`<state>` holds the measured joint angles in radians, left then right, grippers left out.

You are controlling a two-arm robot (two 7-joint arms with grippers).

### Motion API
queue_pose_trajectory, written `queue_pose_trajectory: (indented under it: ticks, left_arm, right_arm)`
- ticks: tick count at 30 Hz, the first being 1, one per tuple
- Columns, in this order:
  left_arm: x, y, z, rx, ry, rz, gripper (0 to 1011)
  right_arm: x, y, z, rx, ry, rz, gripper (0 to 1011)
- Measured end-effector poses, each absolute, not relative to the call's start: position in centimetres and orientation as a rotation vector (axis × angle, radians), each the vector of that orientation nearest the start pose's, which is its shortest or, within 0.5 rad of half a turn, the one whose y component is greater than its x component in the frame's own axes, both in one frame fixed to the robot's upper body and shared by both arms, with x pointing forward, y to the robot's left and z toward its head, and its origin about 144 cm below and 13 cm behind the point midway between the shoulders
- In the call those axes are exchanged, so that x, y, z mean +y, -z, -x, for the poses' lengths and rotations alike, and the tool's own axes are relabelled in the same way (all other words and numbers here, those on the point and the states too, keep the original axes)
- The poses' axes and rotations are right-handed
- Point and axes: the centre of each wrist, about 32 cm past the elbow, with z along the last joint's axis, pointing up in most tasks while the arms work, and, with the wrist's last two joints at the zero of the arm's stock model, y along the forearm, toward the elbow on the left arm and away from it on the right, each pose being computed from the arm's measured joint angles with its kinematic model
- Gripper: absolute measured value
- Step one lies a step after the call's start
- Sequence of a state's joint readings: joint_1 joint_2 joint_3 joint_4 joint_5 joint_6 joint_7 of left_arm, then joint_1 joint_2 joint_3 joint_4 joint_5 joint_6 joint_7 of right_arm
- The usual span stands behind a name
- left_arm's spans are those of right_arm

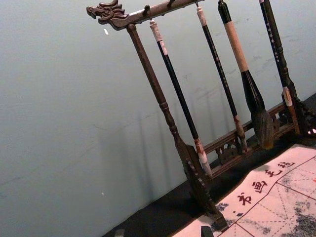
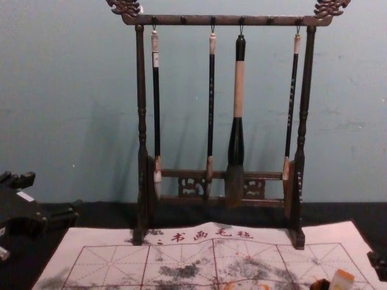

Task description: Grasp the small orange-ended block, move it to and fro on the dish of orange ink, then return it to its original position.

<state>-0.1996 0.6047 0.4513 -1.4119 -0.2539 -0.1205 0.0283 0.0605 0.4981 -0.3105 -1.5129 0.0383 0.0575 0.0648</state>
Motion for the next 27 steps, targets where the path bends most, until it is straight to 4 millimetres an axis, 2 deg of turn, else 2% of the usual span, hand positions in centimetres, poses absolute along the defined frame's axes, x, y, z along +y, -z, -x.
queue_pose_trajectory:
  ticks: [27]
  left_arm:
    - [30.96,-113.98,-48.86,-0.285,-1.248,-0.304,1001]
  right_arm:
    - [-29.09,-113.08,-46.31,-0.251,1.229,0.468,1003]
